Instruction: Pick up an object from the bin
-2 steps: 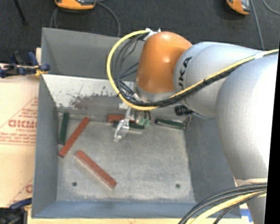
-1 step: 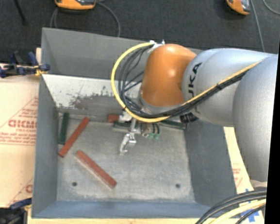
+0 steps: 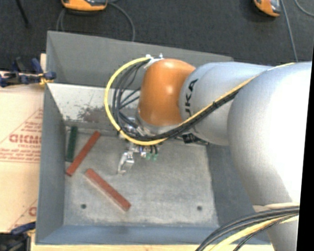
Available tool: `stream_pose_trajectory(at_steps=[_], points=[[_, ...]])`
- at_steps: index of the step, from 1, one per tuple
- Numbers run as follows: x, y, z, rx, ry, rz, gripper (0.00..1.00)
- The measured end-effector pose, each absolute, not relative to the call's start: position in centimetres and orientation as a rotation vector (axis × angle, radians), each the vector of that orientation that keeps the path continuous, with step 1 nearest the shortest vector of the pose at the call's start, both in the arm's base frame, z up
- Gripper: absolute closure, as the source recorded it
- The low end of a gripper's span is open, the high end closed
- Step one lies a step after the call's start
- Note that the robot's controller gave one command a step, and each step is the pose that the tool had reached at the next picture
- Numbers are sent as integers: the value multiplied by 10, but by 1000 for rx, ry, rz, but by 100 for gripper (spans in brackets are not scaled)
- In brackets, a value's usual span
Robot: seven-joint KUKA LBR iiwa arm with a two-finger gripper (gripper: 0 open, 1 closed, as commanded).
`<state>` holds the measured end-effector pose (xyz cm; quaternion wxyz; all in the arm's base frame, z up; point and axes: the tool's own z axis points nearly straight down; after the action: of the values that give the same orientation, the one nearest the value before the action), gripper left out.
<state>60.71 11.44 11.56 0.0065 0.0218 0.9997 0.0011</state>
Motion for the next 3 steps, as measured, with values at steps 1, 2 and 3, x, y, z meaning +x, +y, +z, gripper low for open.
stream_pose_trajectory(at_steps=[1, 2, 3], points=[[531, 116, 79, -42, 3148, 6, 100], [531, 116, 79, -41, 3148, 6, 100], [524, 122, 85, -116, 3138, -2, 100]])
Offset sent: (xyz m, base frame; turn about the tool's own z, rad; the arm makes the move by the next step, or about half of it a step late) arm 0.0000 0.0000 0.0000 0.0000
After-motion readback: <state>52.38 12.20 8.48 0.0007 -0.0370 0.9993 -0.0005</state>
